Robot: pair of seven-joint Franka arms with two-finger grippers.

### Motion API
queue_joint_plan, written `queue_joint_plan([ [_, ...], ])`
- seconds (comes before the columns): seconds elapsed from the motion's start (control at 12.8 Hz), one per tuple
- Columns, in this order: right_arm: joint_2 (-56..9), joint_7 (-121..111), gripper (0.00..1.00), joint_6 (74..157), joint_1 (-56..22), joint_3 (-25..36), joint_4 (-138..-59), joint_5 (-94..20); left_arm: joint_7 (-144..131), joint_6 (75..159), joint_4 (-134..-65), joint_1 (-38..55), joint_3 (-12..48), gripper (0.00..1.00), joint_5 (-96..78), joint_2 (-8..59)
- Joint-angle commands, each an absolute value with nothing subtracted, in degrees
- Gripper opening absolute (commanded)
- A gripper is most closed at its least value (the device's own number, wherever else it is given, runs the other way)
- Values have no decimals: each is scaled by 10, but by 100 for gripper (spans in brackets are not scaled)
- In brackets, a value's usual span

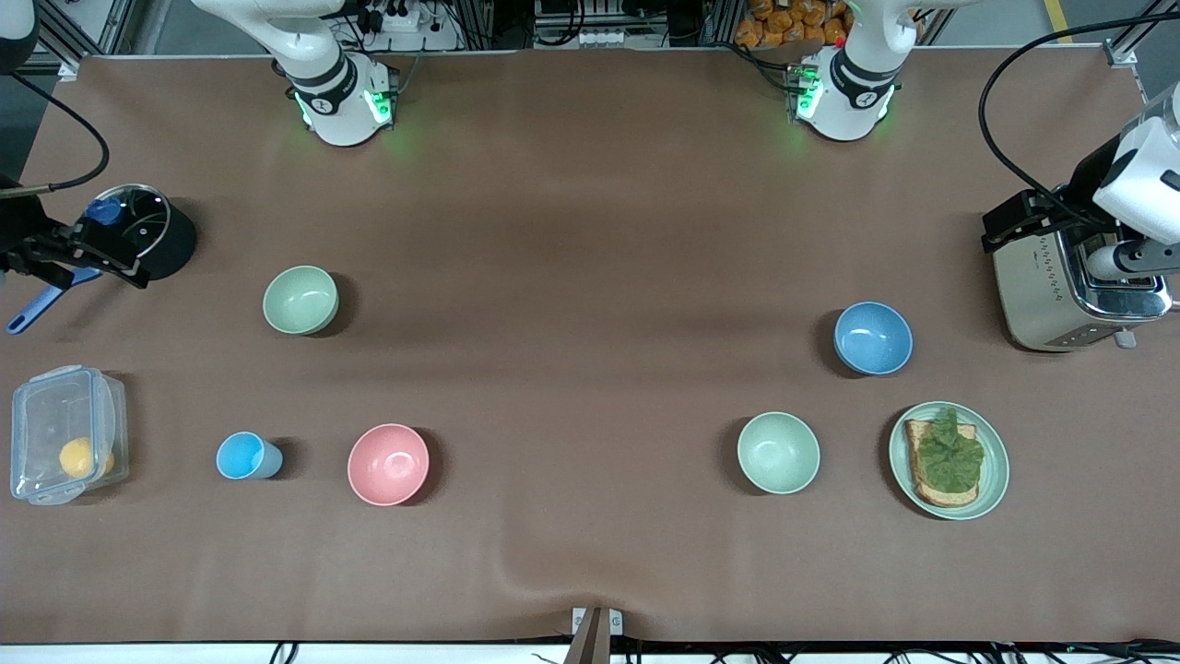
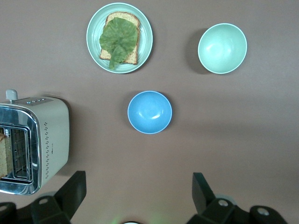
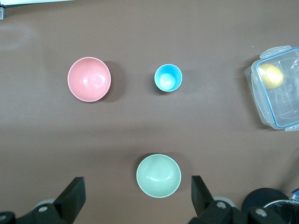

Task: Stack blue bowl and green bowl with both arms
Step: 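Raise both grippers from rest toward the bowls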

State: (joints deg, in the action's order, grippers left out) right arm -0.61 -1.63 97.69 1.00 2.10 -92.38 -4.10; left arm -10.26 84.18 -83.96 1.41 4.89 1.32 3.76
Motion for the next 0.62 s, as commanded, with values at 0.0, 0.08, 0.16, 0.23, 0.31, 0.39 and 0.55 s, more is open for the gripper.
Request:
queue_joint_plan([
  [0.0,-10,-17,100,976,-4,18,-914,-13,-91,831,-837,14,46,100,10,29],
  [0.08,-9,-15,100,977,-7,18,-912,19,-91,831,-837,13,46,100,10,30],
  [0.16,-10,-15,100,977,-5,18,-913,27,-91,831,-837,13,44,100,9,30],
  [0.23,-10,-14,100,977,-5,18,-914,24,-91,831,-837,13,35,100,9,30],
  [0.31,-11,-14,100,978,-5,18,-915,14,-84,831,-845,13,28,100,9,33],
  [0.39,-13,-15,100,978,-4,18,-914,5,-61,831,-852,8,28,100,10,58],
  [0.55,-14,-18,100,977,-1,19,-916,4,-35,844,-860,-26,29,100,10,105],
])
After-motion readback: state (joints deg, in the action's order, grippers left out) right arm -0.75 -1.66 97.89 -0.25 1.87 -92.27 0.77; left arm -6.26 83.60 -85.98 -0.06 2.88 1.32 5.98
